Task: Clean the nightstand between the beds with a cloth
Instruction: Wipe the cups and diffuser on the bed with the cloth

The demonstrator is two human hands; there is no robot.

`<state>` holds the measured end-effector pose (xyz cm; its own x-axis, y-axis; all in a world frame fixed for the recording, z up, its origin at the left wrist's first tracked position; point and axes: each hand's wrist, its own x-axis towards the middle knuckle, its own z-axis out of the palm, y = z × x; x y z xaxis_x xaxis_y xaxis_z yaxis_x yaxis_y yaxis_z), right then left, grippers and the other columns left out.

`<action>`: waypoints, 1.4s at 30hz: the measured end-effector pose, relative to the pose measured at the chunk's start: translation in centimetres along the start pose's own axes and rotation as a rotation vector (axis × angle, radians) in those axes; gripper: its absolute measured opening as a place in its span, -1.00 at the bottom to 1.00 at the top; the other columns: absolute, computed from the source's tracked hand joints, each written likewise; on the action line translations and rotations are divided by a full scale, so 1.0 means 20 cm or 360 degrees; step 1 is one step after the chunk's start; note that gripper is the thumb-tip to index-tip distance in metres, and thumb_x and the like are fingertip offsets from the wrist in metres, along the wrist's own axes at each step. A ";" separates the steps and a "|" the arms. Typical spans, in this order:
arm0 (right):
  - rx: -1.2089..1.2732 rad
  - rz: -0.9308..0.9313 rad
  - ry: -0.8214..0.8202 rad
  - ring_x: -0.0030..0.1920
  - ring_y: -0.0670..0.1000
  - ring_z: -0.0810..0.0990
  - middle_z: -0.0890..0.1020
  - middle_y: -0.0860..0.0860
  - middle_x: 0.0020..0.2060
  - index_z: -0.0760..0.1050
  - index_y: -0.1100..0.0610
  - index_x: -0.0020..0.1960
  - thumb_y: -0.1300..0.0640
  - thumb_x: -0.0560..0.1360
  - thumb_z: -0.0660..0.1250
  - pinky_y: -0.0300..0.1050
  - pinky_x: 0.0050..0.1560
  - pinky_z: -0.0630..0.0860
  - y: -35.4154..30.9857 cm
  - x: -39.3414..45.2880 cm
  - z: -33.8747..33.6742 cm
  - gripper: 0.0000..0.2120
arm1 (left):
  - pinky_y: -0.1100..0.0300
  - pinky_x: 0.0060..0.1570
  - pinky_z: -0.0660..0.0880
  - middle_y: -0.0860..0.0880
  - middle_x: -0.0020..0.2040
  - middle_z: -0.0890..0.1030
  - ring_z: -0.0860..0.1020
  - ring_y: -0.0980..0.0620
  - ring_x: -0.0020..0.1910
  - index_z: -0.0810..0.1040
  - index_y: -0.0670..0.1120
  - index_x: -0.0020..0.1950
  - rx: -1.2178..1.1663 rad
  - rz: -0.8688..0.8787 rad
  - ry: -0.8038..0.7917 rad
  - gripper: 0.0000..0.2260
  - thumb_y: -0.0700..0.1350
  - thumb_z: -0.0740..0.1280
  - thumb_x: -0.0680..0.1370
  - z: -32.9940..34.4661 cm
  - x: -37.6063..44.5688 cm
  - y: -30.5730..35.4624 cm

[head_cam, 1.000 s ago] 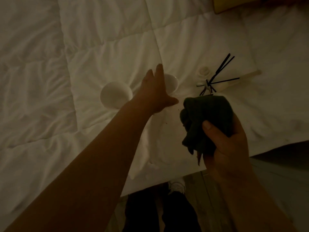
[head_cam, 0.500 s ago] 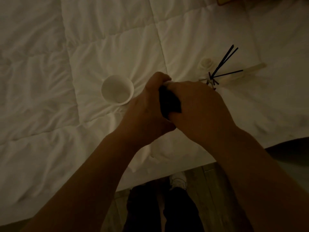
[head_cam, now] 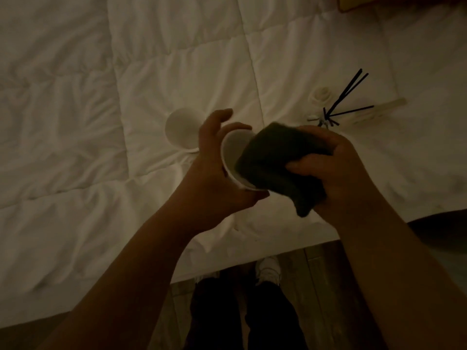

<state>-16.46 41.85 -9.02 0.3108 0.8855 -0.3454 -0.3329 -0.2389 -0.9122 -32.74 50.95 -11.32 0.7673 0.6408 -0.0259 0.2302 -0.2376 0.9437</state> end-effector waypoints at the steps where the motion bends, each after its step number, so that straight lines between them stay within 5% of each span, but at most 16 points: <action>1: 0.0156 -0.0071 0.0204 0.01 0.09 0.67 0.69 0.03 -0.07 0.59 0.10 0.06 0.25 0.35 0.36 0.00 -0.04 0.62 0.03 -0.01 0.01 -0.71 | 0.29 0.19 0.44 -0.04 0.30 0.43 0.50 0.11 0.25 -0.05 -0.02 0.44 -0.0064 -0.0018 0.0055 -0.01 -0.10 0.60 0.28 -0.01 -0.01 0.00; 4: 0.0513 -0.0238 0.0773 0.00 0.04 0.67 0.70 -0.02 -0.08 0.56 0.09 0.10 0.26 0.38 0.35 -0.10 -0.08 0.58 0.09 -0.01 0.07 -0.70 | 0.17 0.16 0.51 0.02 0.27 0.48 0.51 0.11 0.24 0.08 0.09 0.43 -0.0437 -0.0186 0.0248 -0.08 -0.10 0.58 0.25 0.00 -0.03 0.04; 7: 0.0522 -0.0153 0.0811 0.03 0.07 0.66 0.67 0.00 0.01 0.55 -0.04 0.11 0.19 0.40 0.36 -0.07 -0.13 0.59 0.15 -0.03 0.14 -0.70 | 0.02 0.08 0.57 0.02 0.24 0.50 0.55 0.04 0.19 0.21 0.20 0.39 -0.0831 -0.0445 0.0281 -0.16 -0.06 0.56 0.22 0.00 -0.03 0.08; 10: 0.0562 -0.0081 0.0708 0.04 0.10 0.65 0.64 0.08 0.06 0.51 -0.01 0.18 0.11 0.44 0.33 -0.04 -0.10 0.59 0.16 -0.01 0.19 -0.69 | 0.16 0.08 0.56 0.14 0.21 0.47 0.53 0.16 0.14 0.23 0.26 0.43 -0.0530 -0.0536 -0.0080 -0.19 0.02 0.53 0.26 -0.01 -0.02 0.11; 15: 0.0570 0.0085 0.0523 0.05 0.16 0.65 0.66 0.12 0.07 0.54 0.04 0.21 0.17 0.48 0.31 0.06 -0.04 0.60 0.12 0.08 0.14 -0.70 | 0.40 0.05 0.36 0.11 0.34 0.29 0.36 0.25 0.24 -0.06 0.25 0.55 0.0038 -0.0455 -0.0440 -0.11 0.19 0.36 0.32 -0.06 0.01 0.10; 18: 0.0883 0.0238 0.0344 0.16 0.24 0.58 0.59 0.18 0.18 0.46 0.11 0.32 0.11 0.41 0.31 0.15 0.02 0.58 0.11 0.08 0.14 -0.53 | -0.01 0.11 0.52 0.00 0.36 0.39 0.48 -0.02 0.25 0.25 0.20 0.45 -0.0862 -0.0452 -0.0258 -0.34 0.02 0.34 0.36 -0.05 0.02 0.13; 22: 0.1076 0.0181 0.0437 0.19 0.30 0.52 0.55 0.24 0.18 0.40 0.25 0.34 0.00 0.35 0.35 -0.05 -0.20 0.60 0.11 0.07 0.19 -0.38 | -0.17 0.07 0.48 -0.11 0.17 0.53 0.54 -0.17 0.15 0.47 0.05 0.21 -0.1707 -0.0720 0.0329 -0.64 -0.07 0.25 0.41 0.10 -0.02 0.12; 25: 0.1117 0.0064 0.0581 0.31 0.26 0.47 0.50 0.21 0.31 0.39 0.13 0.39 0.03 0.43 0.33 0.15 0.15 0.54 0.14 0.04 0.23 -0.46 | -0.16 0.23 0.44 -0.17 0.22 0.57 0.53 -0.26 0.23 0.48 -0.04 0.26 -0.2258 -0.0927 0.0640 -0.46 0.00 0.42 0.30 0.17 0.01 0.13; 28: 0.0967 -0.0121 0.0696 0.23 0.15 0.56 0.58 0.09 0.23 0.47 -0.02 0.31 0.16 0.51 0.33 0.20 0.21 0.50 0.18 -0.02 0.26 -0.62 | -0.08 0.05 0.58 -0.23 0.15 0.63 0.62 -0.22 0.11 0.47 -0.12 0.31 -0.2605 -0.0996 0.0743 -0.39 0.10 0.41 0.31 0.21 0.05 0.16; 32: 0.0405 -0.0387 0.0841 0.15 -0.04 0.60 0.62 -0.15 0.10 0.49 -0.22 0.15 0.11 0.45 0.38 -0.07 0.08 0.58 0.20 -0.10 0.32 -0.66 | -0.06 0.10 0.57 -0.23 0.16 0.63 0.62 -0.20 0.11 0.46 -0.11 0.36 -0.2351 -0.1162 0.0682 -0.41 0.24 0.31 0.46 0.26 0.07 0.17; 35: -0.0314 -0.0651 0.0793 0.14 -0.04 0.53 0.51 0.05 0.14 0.42 -0.04 0.17 0.13 0.43 0.36 -0.20 0.09 0.53 0.17 -0.08 0.32 -0.66 | -0.05 0.22 0.50 -0.23 0.27 0.55 0.57 -0.17 0.21 0.34 -0.08 0.44 -0.2017 -0.1177 0.0661 -0.39 0.22 0.28 0.50 0.25 0.06 0.16; 38: -0.0846 -0.0949 0.0722 0.23 0.06 0.43 0.38 0.24 0.23 0.44 0.16 0.18 0.23 0.43 0.38 -0.14 0.22 0.46 0.10 0.00 0.26 -0.66 | -0.03 0.07 0.56 -0.21 0.18 0.59 0.60 -0.09 0.12 0.34 -0.07 0.41 -0.1605 -0.0998 0.0612 -0.51 0.11 0.26 0.53 0.25 0.04 0.14; 40: -0.0987 -0.0979 0.0747 0.23 0.04 0.45 0.43 0.15 0.23 0.46 0.22 0.19 0.17 0.44 0.41 -0.14 0.22 0.48 0.04 0.06 0.21 -0.64 | 0.07 -0.16 0.56 -0.13 0.03 0.62 0.63 0.00 -0.06 0.41 -0.01 0.33 -0.1371 -0.0828 0.0525 -0.62 0.09 0.24 0.56 0.24 0.00 0.13; 42: -0.0806 -0.0758 0.0782 0.11 -0.14 0.56 0.55 -0.11 0.08 0.46 0.07 0.16 0.06 0.43 0.43 -0.19 0.07 0.56 -0.03 0.11 0.18 -0.67 | 0.15 -0.19 0.54 -0.06 0.06 0.63 0.64 0.01 -0.05 0.43 0.07 0.26 -0.1223 -0.0718 0.0477 -0.67 0.13 0.27 0.53 0.23 -0.03 0.12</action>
<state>-18.80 45.48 -8.48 0.7066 0.6913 0.1509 0.3336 -0.1374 -0.9326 -29.83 46.65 -10.50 0.4909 0.7415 -0.4573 -0.0722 0.5578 0.8269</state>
